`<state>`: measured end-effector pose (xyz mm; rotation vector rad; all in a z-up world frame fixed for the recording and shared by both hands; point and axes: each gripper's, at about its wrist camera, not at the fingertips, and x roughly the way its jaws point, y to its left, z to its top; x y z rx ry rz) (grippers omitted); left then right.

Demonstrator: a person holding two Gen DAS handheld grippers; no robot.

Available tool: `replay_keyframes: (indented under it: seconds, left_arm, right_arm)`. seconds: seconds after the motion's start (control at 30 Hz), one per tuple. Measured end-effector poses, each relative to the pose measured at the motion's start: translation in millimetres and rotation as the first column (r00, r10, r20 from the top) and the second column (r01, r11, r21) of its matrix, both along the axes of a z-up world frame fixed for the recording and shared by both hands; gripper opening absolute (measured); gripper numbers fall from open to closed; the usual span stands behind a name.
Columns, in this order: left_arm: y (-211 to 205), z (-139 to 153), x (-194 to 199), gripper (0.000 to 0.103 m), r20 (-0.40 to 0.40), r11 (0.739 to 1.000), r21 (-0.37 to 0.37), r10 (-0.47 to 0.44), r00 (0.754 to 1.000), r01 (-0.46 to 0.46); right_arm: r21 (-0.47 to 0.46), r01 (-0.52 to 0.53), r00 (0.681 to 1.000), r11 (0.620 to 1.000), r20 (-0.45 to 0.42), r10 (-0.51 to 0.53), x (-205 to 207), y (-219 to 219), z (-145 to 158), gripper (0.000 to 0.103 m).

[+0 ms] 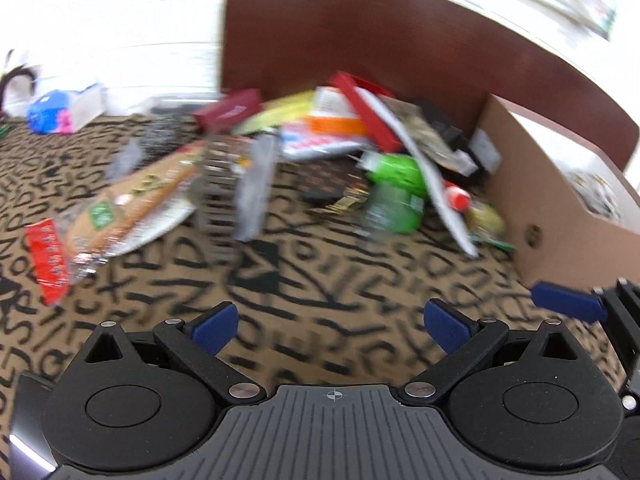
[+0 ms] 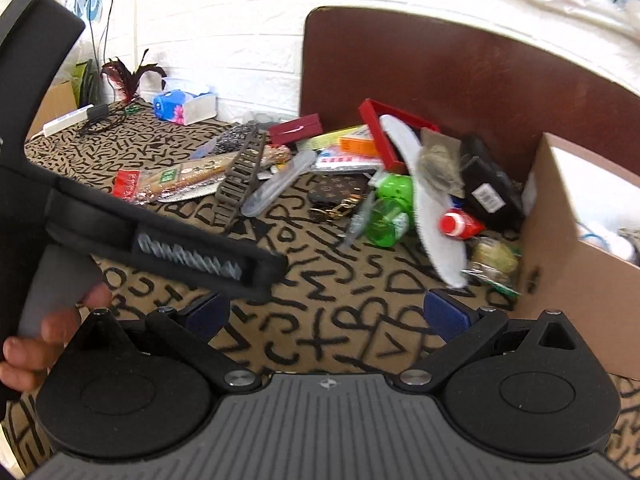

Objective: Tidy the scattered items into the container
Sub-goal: 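Withdraw both tools from the box back to the table, then grasp the grey hair claw clip with the left tool while the right tool grips it too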

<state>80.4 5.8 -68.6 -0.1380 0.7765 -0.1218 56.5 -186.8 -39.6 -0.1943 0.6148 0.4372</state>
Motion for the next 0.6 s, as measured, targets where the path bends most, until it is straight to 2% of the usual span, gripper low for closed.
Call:
replay_keyframes:
  seconds: [0.1,0.3,0.43,0.6]
  left_arm:
    - [26,0,15,0.100,-0.003,0.999,-0.009,0.048,0.999,-0.048]
    - [64,-7,49,0.086,-0.051,0.995,-0.036,0.088,0.995,-0.090]
    - [77,-11,67,0.085,-0.070,0.995,-0.062,0.078,0.994,-0.083]
    - [80,-13,87,0.085,-0.060,0.998,-0.043,0.051,0.997,-0.054]
  right_arm:
    - [-0.005,-0.057,0.998,0.998,-0.001,0.057,12,19,-7,0.102]
    - [-0.002,-0.159,0.987,0.987,0.039,0.159,33,59,-18,0.100]
    - [0.021,-0.179,0.984,0.984,0.024,0.179,51,79,-27,0.093]
    - [0.049,-0.178,0.984,0.983,-0.016,0.179,70,97,-39,0.075]
